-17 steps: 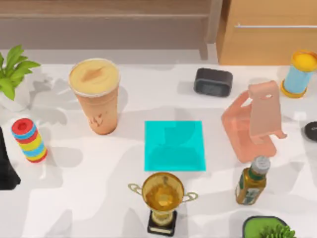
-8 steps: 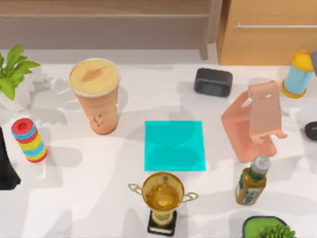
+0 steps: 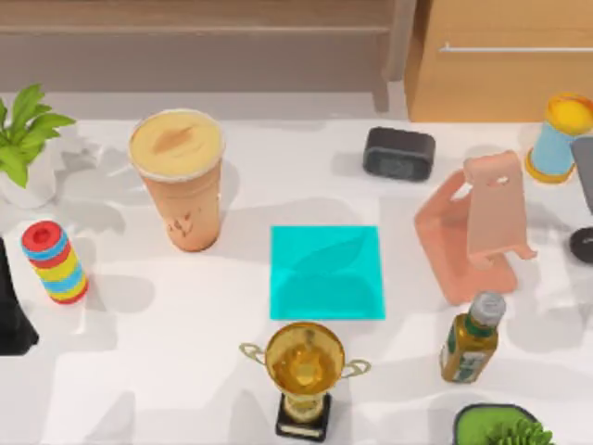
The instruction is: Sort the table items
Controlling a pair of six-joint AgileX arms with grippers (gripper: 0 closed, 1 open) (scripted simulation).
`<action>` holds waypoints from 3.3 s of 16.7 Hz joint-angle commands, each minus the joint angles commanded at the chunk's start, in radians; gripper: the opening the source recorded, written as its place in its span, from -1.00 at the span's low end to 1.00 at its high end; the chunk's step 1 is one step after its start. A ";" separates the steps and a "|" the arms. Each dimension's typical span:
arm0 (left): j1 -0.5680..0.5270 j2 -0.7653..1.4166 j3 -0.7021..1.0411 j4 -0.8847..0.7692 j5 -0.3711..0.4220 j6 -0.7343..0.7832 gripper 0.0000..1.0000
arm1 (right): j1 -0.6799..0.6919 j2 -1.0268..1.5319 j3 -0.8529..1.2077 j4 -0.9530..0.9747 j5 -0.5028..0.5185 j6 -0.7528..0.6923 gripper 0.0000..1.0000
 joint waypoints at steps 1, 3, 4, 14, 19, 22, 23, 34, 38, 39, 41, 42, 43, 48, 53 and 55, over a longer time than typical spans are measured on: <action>0.000 0.000 0.000 0.000 0.000 0.000 1.00 | 0.000 0.009 -0.029 0.036 0.000 0.001 1.00; 0.000 0.000 0.000 0.000 0.000 0.000 1.00 | -0.001 0.046 -0.056 0.096 0.001 -0.001 1.00; 0.000 0.000 0.000 0.000 0.000 0.000 1.00 | -0.001 0.067 -0.054 0.117 0.001 0.001 1.00; 0.000 0.000 0.000 0.000 0.000 0.000 1.00 | 0.004 0.139 -0.010 0.145 0.000 0.018 0.55; 0.000 0.000 0.000 0.000 0.000 0.000 1.00 | 0.004 0.139 -0.010 0.145 0.000 0.018 -0.21; 0.000 0.000 0.000 0.000 0.000 0.000 1.00 | 0.004 0.139 -0.010 0.145 0.000 0.018 -0.66; 0.000 0.000 0.000 0.000 0.000 0.000 1.00 | 0.004 0.139 -0.010 0.145 0.000 0.018 -0.81; 0.000 0.000 0.000 0.000 0.000 0.000 1.00 | 0.000 0.130 -0.012 0.134 0.003 0.023 -1.00; 0.000 0.000 0.000 0.000 0.000 0.000 1.00 | -0.019 0.108 0.039 0.045 -0.007 0.034 -1.00; 0.000 0.000 0.000 0.000 0.000 0.000 1.00 | -0.021 0.098 0.065 0.010 -0.009 0.036 -1.00; 0.000 0.000 0.000 0.000 0.000 0.000 1.00 | -0.017 0.074 0.122 -0.066 -0.010 0.036 -1.00; 0.000 0.000 0.000 0.000 0.000 0.000 1.00 | -0.012 0.062 0.151 -0.103 -0.009 0.035 -1.00; 0.000 0.000 0.000 0.000 0.000 0.000 1.00 | -0.008 0.050 0.176 -0.138 -0.007 0.032 -1.00; 0.000 0.000 0.000 0.000 0.000 0.000 1.00 | -0.001 0.020 0.236 -0.223 0.003 0.019 -1.00; 0.000 0.000 0.000 0.000 0.000 0.000 1.00 | -0.002 0.027 0.240 -0.221 0.003 0.031 -1.00; 0.000 0.000 0.000 0.000 0.000 0.000 1.00 | 0.011 0.035 0.275 -0.221 0.010 0.082 -1.00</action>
